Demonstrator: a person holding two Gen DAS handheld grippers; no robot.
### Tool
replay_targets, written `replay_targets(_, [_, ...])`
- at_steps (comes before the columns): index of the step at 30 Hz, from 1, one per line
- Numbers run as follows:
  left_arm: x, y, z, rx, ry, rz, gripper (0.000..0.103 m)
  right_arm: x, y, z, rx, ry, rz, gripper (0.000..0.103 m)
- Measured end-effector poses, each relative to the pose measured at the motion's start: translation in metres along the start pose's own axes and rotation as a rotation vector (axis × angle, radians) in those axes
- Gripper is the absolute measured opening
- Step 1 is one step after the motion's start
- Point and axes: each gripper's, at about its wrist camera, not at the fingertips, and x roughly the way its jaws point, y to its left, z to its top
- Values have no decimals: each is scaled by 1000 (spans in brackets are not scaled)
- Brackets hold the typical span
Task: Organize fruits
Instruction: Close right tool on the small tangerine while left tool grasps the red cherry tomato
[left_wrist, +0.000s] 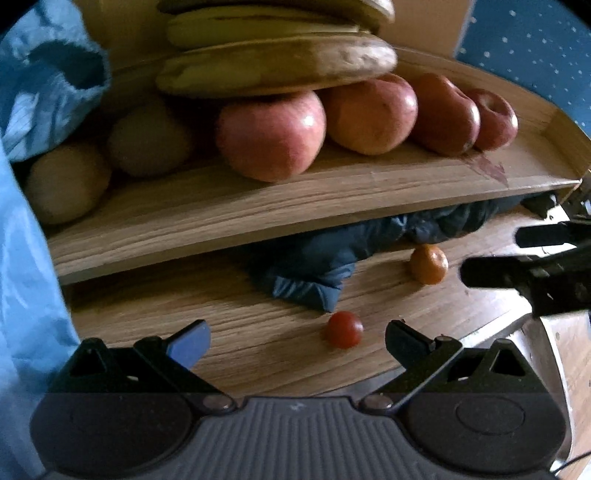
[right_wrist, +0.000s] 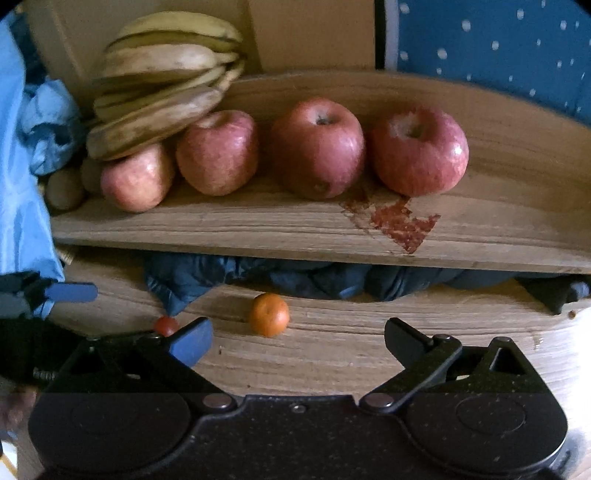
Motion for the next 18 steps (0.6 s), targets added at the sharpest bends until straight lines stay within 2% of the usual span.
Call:
replay_targets(2, [2, -3, 1, 19, 1, 4, 103, 5, -3, 1, 13, 8, 12, 91])
replay_targets(13, [8, -21, -3, 81, 2, 10, 99, 33, 5, 5, -12, 56, 85, 81])
replay_targets(18, [15, -30, -3, 87, 5, -3, 89, 41, 8, 6, -2, 63, 72, 69])
